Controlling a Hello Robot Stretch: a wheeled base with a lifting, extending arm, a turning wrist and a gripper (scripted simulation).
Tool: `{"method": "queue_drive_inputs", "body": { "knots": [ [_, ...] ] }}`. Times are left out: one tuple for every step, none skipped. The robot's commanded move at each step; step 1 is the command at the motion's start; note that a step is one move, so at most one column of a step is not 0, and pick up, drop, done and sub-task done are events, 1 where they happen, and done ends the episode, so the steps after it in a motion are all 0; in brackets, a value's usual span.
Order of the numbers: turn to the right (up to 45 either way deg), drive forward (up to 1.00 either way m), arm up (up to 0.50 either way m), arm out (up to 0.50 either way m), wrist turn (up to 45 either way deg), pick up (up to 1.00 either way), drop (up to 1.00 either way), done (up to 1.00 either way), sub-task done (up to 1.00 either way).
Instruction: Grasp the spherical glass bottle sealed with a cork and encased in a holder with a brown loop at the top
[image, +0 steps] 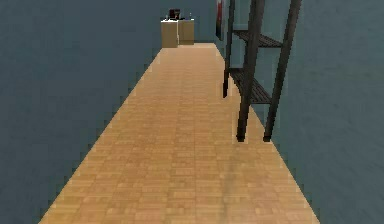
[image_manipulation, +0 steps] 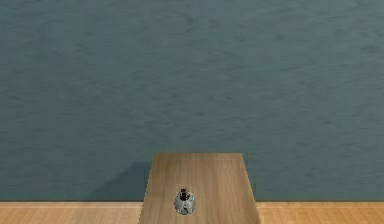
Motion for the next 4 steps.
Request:
{"method": "queue_drive_inputs", "body": {
  "knots": [
    [0.0, 0.0, 0.5, 0.0, 0.0, 0.0, 0.0, 0.0, 0.0],
    [0.0, 0.0, 0.22, 0.0, 0.0, 0.0, 0.0, 0.0, 0.0],
    [0.0, 0.0, 0.0, 0.18, 0.0, 0.0, 0.0, 0.0, 0.0],
    [0.0, 0.0, 0.0, 0.0, 45.0, 0.0, 0.0, 0.0, 0.0]
  ]
}}
